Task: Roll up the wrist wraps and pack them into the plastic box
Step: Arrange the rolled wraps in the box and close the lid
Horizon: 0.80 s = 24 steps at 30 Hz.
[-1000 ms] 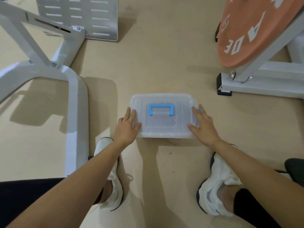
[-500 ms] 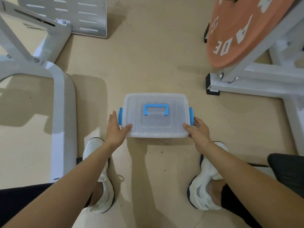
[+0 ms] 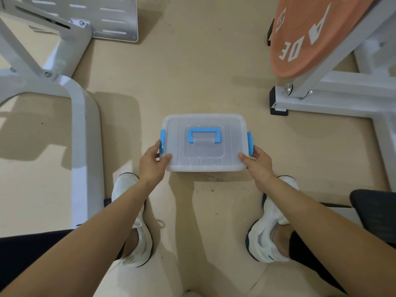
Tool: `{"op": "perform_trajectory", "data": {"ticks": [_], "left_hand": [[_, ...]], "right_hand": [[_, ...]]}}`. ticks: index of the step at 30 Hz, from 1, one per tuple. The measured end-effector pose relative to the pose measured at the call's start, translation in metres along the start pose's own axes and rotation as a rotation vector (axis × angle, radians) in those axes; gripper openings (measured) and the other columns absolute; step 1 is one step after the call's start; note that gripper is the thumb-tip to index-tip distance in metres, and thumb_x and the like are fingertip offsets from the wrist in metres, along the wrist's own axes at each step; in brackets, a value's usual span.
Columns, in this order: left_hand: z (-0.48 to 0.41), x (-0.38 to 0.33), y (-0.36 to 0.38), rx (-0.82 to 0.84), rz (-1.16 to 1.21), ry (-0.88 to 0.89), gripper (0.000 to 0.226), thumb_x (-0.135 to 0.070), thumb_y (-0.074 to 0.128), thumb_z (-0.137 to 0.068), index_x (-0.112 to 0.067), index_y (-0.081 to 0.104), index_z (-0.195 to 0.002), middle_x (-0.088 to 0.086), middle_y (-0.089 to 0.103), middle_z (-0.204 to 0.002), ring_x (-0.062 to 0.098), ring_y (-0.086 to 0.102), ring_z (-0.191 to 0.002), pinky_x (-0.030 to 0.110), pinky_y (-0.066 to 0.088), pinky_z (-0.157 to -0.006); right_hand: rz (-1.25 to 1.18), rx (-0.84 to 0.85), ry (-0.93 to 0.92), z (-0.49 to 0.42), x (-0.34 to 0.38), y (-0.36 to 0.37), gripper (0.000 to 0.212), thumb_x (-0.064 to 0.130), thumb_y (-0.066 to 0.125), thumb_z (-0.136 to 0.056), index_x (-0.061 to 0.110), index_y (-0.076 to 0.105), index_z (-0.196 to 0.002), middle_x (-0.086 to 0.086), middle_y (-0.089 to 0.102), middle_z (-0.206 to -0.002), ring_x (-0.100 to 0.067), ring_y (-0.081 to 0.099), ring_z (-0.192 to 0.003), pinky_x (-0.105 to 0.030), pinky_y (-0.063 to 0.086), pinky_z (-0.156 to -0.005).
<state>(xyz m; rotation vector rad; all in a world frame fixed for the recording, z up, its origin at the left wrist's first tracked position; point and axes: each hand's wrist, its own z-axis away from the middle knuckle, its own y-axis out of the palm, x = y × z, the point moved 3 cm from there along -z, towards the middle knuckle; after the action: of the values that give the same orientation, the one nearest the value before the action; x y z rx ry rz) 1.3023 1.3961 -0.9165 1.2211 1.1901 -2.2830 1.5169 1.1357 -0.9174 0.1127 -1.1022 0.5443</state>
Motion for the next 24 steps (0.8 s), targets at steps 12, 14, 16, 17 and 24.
{"op": "perform_trajectory", "data": {"ticks": [12, 14, 16, 17, 24], "left_hand": [[0.003, -0.002, 0.002, -0.005, -0.129, -0.009, 0.061, -0.034, 0.058, -0.102, -0.03, 0.035, -0.158, 0.0, 0.065, -0.132, 0.022, 0.062, -0.106, 0.034, 0.049, -0.093], [0.004, -0.001, 0.0, 0.036, -0.139, 0.006, 0.062, -0.036, 0.057, -0.103, -0.03, 0.032, -0.159, -0.001, 0.062, -0.137, 0.019, 0.061, -0.109, 0.035, 0.05, -0.094], [0.004, -0.003, -0.005, 0.09, -0.176, 0.026, 0.064, -0.038, 0.057, -0.103, -0.027, 0.03, -0.16, -0.002, 0.056, -0.146, 0.02, 0.059, -0.117, 0.037, 0.049, -0.098], [0.003, -0.006, -0.008, 0.11, -0.217, 0.038, 0.065, -0.039, 0.057, -0.103, -0.025, 0.031, -0.16, -0.002, 0.053, -0.15, 0.021, 0.059, -0.122, 0.039, 0.049, -0.1], [-0.012, -0.06, -0.047, 0.297, -0.507, 0.098, 0.04, -0.036, 0.064, -0.098, -0.025, 0.063, -0.136, -0.007, 0.066, -0.136, 0.016, 0.066, -0.109, 0.031, 0.048, -0.093]], "right_hand": [[0.587, -0.077, -0.261, 0.006, 0.021, 0.003, 0.044, 0.021, 0.066, -0.096, 0.01, 0.06, -0.138, -0.015, 0.074, -0.114, -0.033, 0.068, -0.102, -0.039, 0.053, -0.092], [0.577, -0.04, -0.249, 0.004, 0.021, 0.001, 0.046, 0.022, 0.068, -0.095, 0.011, 0.059, -0.139, -0.012, 0.073, -0.118, -0.029, 0.067, -0.101, -0.039, 0.053, -0.092], [0.525, -0.007, -0.199, 0.003, 0.019, -0.003, 0.055, 0.025, 0.071, -0.093, 0.015, 0.054, -0.144, -0.006, 0.069, -0.126, -0.023, 0.064, -0.104, -0.039, 0.053, -0.096], [0.509, 0.015, -0.17, 0.004, 0.019, -0.005, 0.059, 0.027, 0.072, -0.092, 0.017, 0.051, -0.146, -0.004, 0.066, -0.13, -0.022, 0.062, -0.104, -0.038, 0.052, -0.096], [0.865, 0.296, -0.059, 0.007, 0.057, -0.022, 0.074, 0.038, 0.076, -0.088, 0.017, 0.042, -0.15, -0.009, 0.055, -0.143, -0.025, 0.058, -0.124, -0.036, 0.045, -0.106]]}}
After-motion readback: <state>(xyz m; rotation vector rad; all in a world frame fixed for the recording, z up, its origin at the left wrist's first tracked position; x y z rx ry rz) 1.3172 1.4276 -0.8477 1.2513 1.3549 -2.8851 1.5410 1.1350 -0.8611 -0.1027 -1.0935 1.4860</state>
